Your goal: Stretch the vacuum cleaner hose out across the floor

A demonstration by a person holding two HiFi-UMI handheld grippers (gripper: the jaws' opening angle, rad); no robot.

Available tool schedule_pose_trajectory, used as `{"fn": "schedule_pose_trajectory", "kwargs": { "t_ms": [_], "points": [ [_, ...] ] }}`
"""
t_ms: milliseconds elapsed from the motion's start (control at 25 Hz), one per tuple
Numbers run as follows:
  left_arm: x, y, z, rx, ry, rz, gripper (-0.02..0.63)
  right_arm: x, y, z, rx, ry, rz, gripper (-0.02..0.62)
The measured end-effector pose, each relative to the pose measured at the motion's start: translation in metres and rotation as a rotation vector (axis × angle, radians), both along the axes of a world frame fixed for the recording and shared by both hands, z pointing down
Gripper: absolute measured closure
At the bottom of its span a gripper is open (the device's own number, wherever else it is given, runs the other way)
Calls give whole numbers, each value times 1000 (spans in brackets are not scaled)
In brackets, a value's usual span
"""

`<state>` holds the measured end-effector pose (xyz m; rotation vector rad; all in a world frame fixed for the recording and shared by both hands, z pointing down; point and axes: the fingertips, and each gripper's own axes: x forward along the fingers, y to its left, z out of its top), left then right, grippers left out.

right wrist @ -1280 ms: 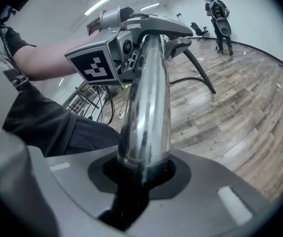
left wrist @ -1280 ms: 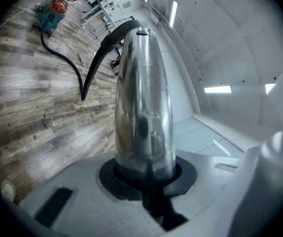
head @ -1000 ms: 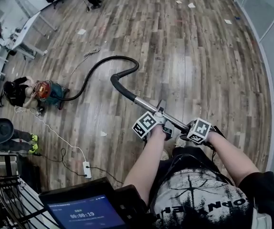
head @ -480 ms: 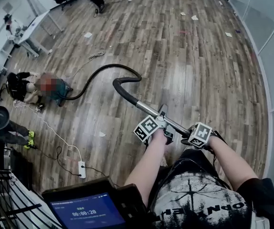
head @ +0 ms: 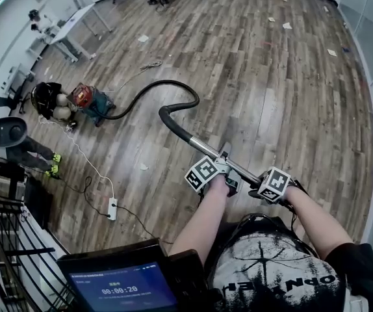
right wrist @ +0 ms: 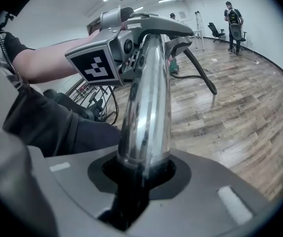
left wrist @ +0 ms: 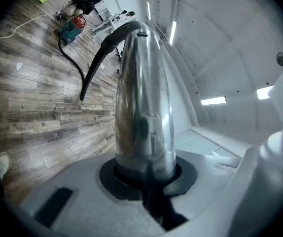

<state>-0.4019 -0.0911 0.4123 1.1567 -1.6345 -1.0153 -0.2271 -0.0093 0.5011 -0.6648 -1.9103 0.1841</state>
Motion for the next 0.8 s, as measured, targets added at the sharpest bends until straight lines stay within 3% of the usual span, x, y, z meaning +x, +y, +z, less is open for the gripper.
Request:
{"fn": "schedule_pose_trajectory", "kwargs": {
  "t_ms": [280,520,800],
  "points": [
    [82,0,24,-70,-2,-47,556,85,-6,19,-53,-6,-62,494],
    [123,2,40,-121,0,-39,555,126,4,31,-112,1,-51,494],
    [146,15,46,-90,13,-22,555,148,16,36,-78,10,-31,494]
  ]
}}
